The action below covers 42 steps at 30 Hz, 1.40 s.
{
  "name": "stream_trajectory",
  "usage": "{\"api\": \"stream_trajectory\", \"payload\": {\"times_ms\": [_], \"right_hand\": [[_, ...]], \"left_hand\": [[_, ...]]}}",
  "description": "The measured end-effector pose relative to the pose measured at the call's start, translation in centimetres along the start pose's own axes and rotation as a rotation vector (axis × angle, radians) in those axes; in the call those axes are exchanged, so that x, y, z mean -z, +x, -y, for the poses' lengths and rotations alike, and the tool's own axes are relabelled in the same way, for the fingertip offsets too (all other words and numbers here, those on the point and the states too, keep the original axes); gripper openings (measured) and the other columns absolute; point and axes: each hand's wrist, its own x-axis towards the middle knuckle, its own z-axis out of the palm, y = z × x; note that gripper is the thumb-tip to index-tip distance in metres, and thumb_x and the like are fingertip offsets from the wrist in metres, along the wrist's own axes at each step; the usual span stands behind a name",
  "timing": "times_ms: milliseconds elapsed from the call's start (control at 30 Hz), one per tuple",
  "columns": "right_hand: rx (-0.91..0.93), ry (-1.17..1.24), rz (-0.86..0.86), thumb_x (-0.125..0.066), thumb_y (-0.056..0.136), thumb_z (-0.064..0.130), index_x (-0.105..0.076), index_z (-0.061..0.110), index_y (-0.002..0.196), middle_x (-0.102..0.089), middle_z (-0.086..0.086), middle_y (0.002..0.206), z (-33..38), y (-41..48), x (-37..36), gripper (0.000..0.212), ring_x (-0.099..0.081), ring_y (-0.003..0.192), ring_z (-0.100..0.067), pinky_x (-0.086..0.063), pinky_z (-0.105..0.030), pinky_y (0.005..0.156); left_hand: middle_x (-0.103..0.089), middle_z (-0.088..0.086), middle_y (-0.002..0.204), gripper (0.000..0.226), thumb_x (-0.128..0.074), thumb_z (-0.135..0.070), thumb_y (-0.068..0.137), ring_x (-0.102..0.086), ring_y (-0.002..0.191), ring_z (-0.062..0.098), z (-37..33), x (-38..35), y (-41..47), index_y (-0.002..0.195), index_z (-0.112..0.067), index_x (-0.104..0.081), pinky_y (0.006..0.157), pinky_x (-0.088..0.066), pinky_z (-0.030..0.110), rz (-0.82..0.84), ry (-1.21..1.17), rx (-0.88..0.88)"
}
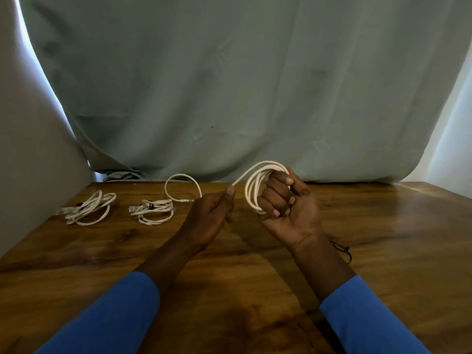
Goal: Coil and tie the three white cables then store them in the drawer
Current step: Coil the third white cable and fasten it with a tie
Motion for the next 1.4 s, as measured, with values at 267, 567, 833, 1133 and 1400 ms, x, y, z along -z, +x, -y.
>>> {"api": "stream_trajectory", "payload": {"times_ms": [267, 567, 833, 1133, 1400], "right_hand": [[0.542, 0.046, -0.467, -0.027, 0.108, 0.026, -0.046, 0.019, 0.065, -0.035, 0.008, 0.046, 4.5, -0.9, 1.1, 0.048, -0.031, 0.035, -0.008, -0.032, -0.019, 0.041], [0.708, -0.485, -0.812, -0.036, 0.110, 0.019, -0.044, 0.018, 0.080, -0.044, 0.003, 0.051, 3.9, 0.2, 3.0, 0.030, -0.040, 0.042, -0.012, -0.033, -0.030, 0.054], [0.574, -1.448, -0.767, -0.038, 0.109, 0.040, -0.052, 0.017, 0.098, -0.055, -0.004, 0.077, 0.7, 0.0, 4.0, 0.030, -0.052, 0.068, -0.014, -0.046, -0.032, 0.064], [0.242, -1.734, -0.401, -0.041, 0.107, 0.039, -0.057, 0.015, 0.082, -0.061, -0.001, 0.066, -3.0, 0.0, 3.7, 0.038, -0.060, 0.064, -0.018, -0.048, -0.038, 0.066], [-0.076, -1.007, -0.293, -0.032, 0.108, 0.020, -0.048, 0.007, 0.073, -0.031, 0.006, 0.041, -3.2, 0.5, 1.4, 0.041, -0.020, 0.033, -0.004, -0.016, -0.017, 0.038]], "left_hand": [[-0.066, -0.020, 0.079, 0.030, -0.047, -0.040, 0.106, -0.061, 0.080, -0.004, 0.7, -0.2, -0.3, 0.086, -0.033, -0.069, 0.066, -0.039, 0.024, 0.171, 0.542, -0.184], [-0.053, -0.011, 0.059, 0.028, -0.055, -0.042, 0.097, -0.052, 0.060, 0.004, -0.9, -1.2, -0.8, 0.075, -0.028, -0.062, 0.057, -0.040, 0.030, 0.166, 0.683, -0.389], [-0.051, -0.011, 0.057, 0.022, -0.060, -0.033, 0.093, -0.051, 0.056, 0.007, -3.0, -0.4, -1.4, 0.071, -0.030, -0.056, 0.056, -0.040, 0.032, 0.238, 0.637, -0.459], [-0.061, -0.006, 0.066, 0.014, -0.063, -0.029, 0.096, -0.056, 0.058, 0.012, -2.8, 2.8, -0.7, 0.093, -0.020, -0.074, 0.055, -0.045, 0.037, -0.069, 0.645, -0.519], [-0.060, -0.008, 0.061, 0.043, -0.057, -0.057, 0.098, -0.054, 0.054, 0.010, -1.7, 4.9, 0.2, 0.081, -0.020, -0.071, 0.051, -0.038, 0.030, -0.295, 0.658, -0.449]]}}
